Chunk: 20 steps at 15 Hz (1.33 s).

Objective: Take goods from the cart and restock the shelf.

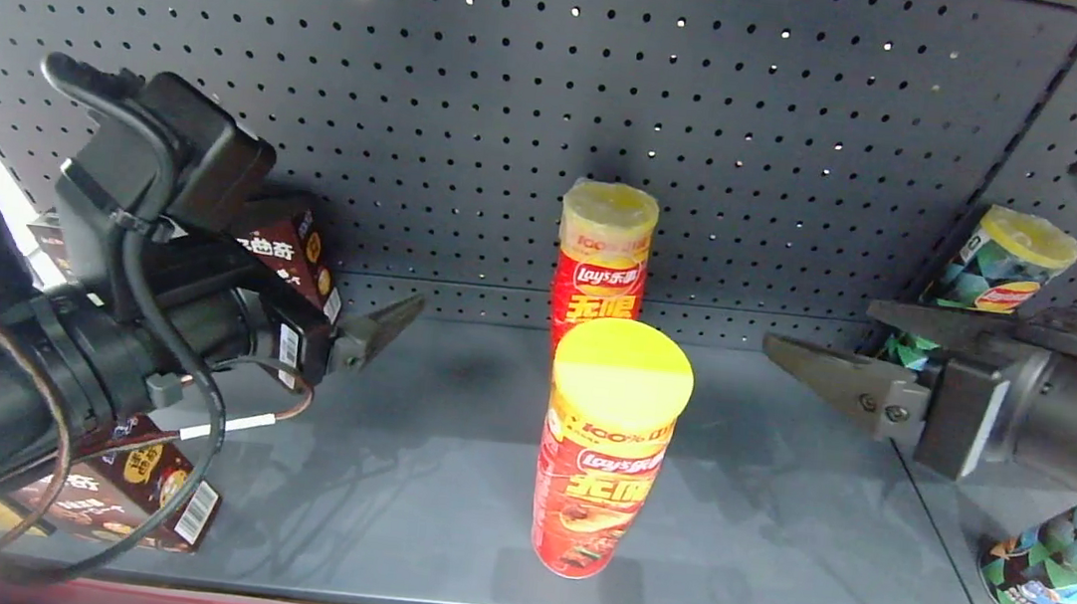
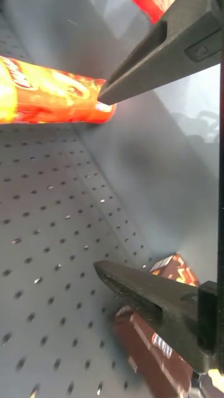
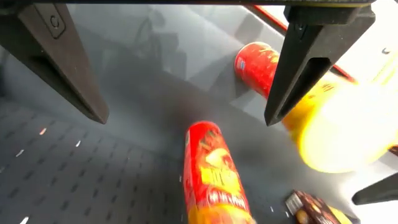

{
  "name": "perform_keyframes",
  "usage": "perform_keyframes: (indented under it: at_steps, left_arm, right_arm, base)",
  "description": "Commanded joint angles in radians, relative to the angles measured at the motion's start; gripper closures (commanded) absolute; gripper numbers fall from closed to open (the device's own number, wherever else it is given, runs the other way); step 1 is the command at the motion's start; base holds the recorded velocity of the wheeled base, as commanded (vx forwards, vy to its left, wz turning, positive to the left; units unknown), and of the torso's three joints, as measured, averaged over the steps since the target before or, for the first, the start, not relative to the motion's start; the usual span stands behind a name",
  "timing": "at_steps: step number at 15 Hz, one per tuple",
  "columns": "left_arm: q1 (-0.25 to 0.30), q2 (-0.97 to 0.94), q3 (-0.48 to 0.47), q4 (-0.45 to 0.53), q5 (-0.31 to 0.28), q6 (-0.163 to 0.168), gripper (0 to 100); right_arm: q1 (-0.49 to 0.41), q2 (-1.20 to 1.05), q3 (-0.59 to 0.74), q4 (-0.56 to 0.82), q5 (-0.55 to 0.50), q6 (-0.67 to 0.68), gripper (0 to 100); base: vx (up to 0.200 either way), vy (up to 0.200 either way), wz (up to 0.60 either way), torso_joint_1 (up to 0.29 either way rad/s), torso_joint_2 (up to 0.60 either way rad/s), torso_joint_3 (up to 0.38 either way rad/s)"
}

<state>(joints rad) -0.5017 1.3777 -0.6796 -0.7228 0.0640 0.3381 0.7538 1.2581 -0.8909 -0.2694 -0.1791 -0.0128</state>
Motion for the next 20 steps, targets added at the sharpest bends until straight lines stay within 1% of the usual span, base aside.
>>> perform_keyframes:
  at_steps: [1,3,4,6,8,12,13,15,17,18,19,20]
  left_arm:
    - [-0.012,-0.071,0.017,-0.001,0.002,-0.004,0]
    - [-0.058,-0.127,0.068,-0.001,0.01,-0.007,0]
    - [-0.072,-0.16,0.097,-0.001,0.013,-0.007,0]
    - [-0.072,-0.244,0.15,0.002,0.014,-0.007,0]
    - [-0.072,-0.376,0.207,0.016,0.023,-0.005,0]
    - [-0.066,-0.614,0.328,0.029,0.023,-0.002,0]
    - [-0.063,-0.669,0.334,0.083,0.023,-0.002,0]
    - [-0.066,-0.813,0.33,0.276,0.02,-0.001,0]
    - [-0.07,-0.97,0.334,0.467,-0.004,-0.001,0]
    - [-0.07,-1.016,0.334,0.51,-0.015,-0.001,0]
    - [-0.066,-1.114,0.348,0.602,-0.043,0.001,0]
    - [-0.06,-1.163,0.365,0.646,-0.059,0.004,0]
  right_arm:
    - [0.012,-0.175,0.099,-0.011,-0.005,-0.041,0]
    - [0.01,-0.272,0.168,-0.011,-0.006,-0.041,0]
    - [0.01,-0.31,0.191,-0.013,-0.006,-0.041,0]
    - [0.007,-0.393,0.222,-0.01,-0.008,-0.042,0]
    - [0.005,-0.502,0.268,-0.004,-0.006,-0.042,0]
    - [0.005,-0.701,0.446,-0.005,0.001,-0.042,0]
    - [0.007,-0.74,0.483,-0.005,0.001,-0.042,0]
    - [0.01,-0.809,0.549,-0.005,0.004,-0.042,0]
    - [0.009,-0.879,0.607,-0.004,0.018,-0.042,0]
    - [0.009,-0.902,0.624,-0.002,0.018,-0.042,0]
    - [0.009,-0.944,0.667,0.001,0.02,-0.042,0]
    - [0.009,-0.962,0.691,0.001,0.02,-0.042,0]
  base:
    - [0.0,0.0,0.0,0.0,0.0,0.0]
    - [0.0,0.0,0.0,0.0,0.0,0.0]
    - [0.0,0.0,0.0,0.0,0.0,0.0]
    - [0.0,0.0,0.0,0.0,0.0,0.0]
    - [0.0,0.0,0.0,0.0,0.0,0.0]
    - [0.0,0.0,0.0,0.0,0.0,0.0]
    - [0.0,0.0,0.0,0.0,0.0,0.0]
    - [0.0,0.0,0.0,0.0,0.0,0.0]
    - [0.0,0.0,0.0,0.0,0.0,0.0]
    - [0.0,0.0,0.0,0.0,0.0,0.0]
    - [0.0,0.0,0.0,0.0,0.0,0.0]
    - [0.0,0.0,0.0,0.0,0.0,0.0]
